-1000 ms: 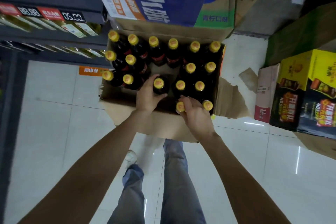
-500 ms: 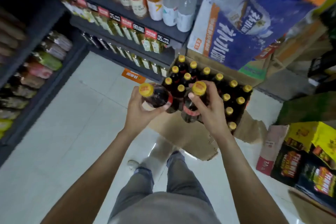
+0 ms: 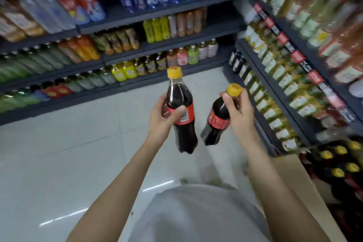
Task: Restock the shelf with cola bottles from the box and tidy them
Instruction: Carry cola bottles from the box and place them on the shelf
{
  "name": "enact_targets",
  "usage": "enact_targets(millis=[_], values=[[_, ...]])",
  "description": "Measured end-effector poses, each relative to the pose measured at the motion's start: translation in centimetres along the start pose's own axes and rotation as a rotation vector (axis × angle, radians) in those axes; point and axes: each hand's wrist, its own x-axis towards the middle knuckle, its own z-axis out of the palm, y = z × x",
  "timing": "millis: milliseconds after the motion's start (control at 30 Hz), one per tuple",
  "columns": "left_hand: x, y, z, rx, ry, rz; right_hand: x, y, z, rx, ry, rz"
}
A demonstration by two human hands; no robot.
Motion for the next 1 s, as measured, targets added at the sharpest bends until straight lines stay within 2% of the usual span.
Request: enact_targets(millis=[200, 367, 667, 1000], values=[[3.0, 2.4, -16.5, 0.17, 0.268, 0.047, 5.0, -6.3, 17.4, -0.01, -0.342, -0.134], [7.8, 5.9, -28.8, 0.422, 0.511, 0.168, 9.5, -12.1, 30.7, 0.006, -0.459, -0.301], [18.2, 11.5, -50.6, 0.449, 0.765, 0.324, 18.6, -21.2, 53.1, 0.202, -0.373, -0.43], [33.6, 16.6, -69.4, 0.293, 0.849, 0.542, 27.7, -31.6, 70.9, 0.298, -0.265, -0.719]])
